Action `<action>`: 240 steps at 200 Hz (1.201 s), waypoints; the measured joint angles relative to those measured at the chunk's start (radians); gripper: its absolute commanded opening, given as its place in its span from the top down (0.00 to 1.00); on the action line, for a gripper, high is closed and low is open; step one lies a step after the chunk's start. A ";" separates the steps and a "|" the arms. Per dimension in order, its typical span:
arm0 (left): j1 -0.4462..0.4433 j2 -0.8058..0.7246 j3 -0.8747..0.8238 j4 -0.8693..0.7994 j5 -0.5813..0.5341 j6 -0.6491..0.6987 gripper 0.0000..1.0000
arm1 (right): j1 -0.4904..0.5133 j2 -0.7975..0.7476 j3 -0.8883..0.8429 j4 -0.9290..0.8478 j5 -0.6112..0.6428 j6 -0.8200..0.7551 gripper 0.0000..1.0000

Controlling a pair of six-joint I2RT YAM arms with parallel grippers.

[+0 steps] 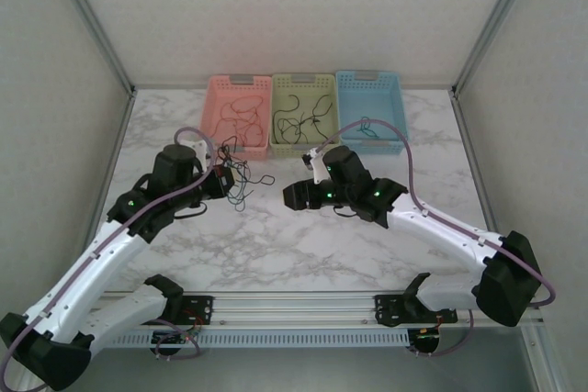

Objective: Untangle the cables

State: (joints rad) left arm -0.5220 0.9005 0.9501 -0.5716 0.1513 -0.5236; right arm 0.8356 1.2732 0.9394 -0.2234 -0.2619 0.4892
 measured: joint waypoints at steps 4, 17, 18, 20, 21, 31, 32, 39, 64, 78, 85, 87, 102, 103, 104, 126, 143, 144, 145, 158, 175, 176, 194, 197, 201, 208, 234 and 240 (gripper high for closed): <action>0.000 -0.003 0.009 -0.006 0.003 0.000 1.00 | 0.000 0.000 -0.007 0.011 0.003 0.000 0.39; 0.000 -0.014 0.035 -0.016 0.022 0.003 1.00 | 0.000 -0.005 -0.035 0.046 0.015 -0.002 0.39; 0.000 -0.015 0.037 -0.016 0.023 0.003 1.00 | 0.000 -0.006 -0.038 0.050 0.016 -0.003 0.39; 0.000 -0.018 0.042 -0.018 0.027 0.004 1.00 | 0.000 -0.007 -0.041 0.054 0.017 -0.003 0.39; 0.000 -0.018 0.044 -0.019 0.029 0.004 1.00 | 0.000 -0.008 -0.045 0.058 0.019 -0.003 0.39; 0.000 -0.028 0.069 -0.032 0.047 0.009 1.00 | 0.000 -0.015 -0.065 0.079 0.027 -0.007 0.39; 0.000 -0.029 0.071 -0.032 0.048 0.010 1.00 | 0.000 -0.016 -0.067 0.080 0.028 -0.009 0.39; 0.000 -0.035 0.091 -0.043 0.060 0.018 1.00 | 0.000 -0.021 -0.078 0.095 0.032 -0.016 0.39; 0.000 -0.050 0.158 -0.079 0.115 0.037 1.00 | 0.000 -0.027 -0.114 0.189 0.032 -0.062 0.34; 0.000 -0.058 0.182 -0.088 0.160 0.048 1.00 | 0.000 -0.031 -0.150 0.262 0.025 -0.095 0.31; 0.000 -0.061 0.191 -0.093 0.181 0.051 1.00 | 0.000 -0.031 -0.162 0.289 0.023 -0.111 0.30; 0.000 -0.062 0.193 -0.095 0.188 0.053 1.00 | 0.000 -0.031 -0.164 0.296 0.023 -0.116 0.30; 0.000 -0.067 0.212 -0.113 0.228 0.058 1.00 | 0.000 -0.029 -0.169 0.334 0.019 -0.159 0.29; 0.000 -0.067 0.214 -0.115 0.232 0.059 1.00 | 0.000 -0.029 -0.169 0.340 0.018 -0.163 0.29; 0.000 -0.067 0.214 -0.115 0.233 0.059 1.00 | 0.000 -0.029 -0.169 0.341 0.017 -0.164 0.29; 0.000 -0.069 0.245 -0.137 0.277 0.064 1.00 | 0.000 -0.016 -0.165 0.410 -0.028 -0.219 0.28; 0.000 -0.070 0.261 -0.141 0.306 0.068 1.00 | 0.000 0.002 -0.150 0.435 -0.058 -0.246 0.28; 0.000 -0.070 0.262 -0.141 0.307 0.068 1.00 | 0.000 0.002 -0.150 0.435 -0.058 -0.246 0.28; 0.000 -0.070 0.263 -0.141 0.309 0.068 1.00 | 0.000 0.003 -0.148 0.438 -0.058 -0.247 0.28; 0.000 -0.071 0.266 -0.141 0.328 0.068 1.00 | 0.000 0.025 -0.117 0.443 -0.077 -0.263 0.29; 0.000 -0.071 0.266 -0.145 0.350 0.068 1.00 | 0.000 0.064 -0.064 0.446 -0.103 -0.274 0.30; 0.000 -0.071 0.266 -0.145 0.351 0.068 1.00 | 0.000 0.067 -0.060 0.446 -0.105 -0.274 0.31; 0.000 -0.071 0.266 -0.145 0.369 0.068 1.00 | 0.000 0.106 -0.010 0.445 -0.129 -0.280 0.38; 0.000 -0.071 0.266 -0.145 0.370 0.068 1.00 | 0.000 0.112 -0.004 0.444 -0.132 -0.285 0.39; 0.000 -0.071 0.266 -0.145 0.373 0.068 1.00 | 0.000 0.119 0.006 0.442 -0.135 -0.285 0.43; 0.000 -0.070 0.266 -0.145 0.376 0.068 1.00 | 0.000 0.132 0.019 0.441 -0.142 -0.291 0.50; 0.000 -0.071 0.266 -0.146 0.387 0.069 1.00 | 0.000 0.171 0.077 0.410 -0.132 -0.296 1.00; 0.000 -0.071 0.266 -0.146 0.388 0.070 1.00 | 0.000 0.172 0.082 0.399 -0.122 -0.296 1.00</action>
State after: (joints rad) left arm -0.5220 0.8299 1.2156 -0.7177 0.5396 -0.4534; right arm 0.8356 1.4448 1.0218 0.1753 -0.3843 0.1936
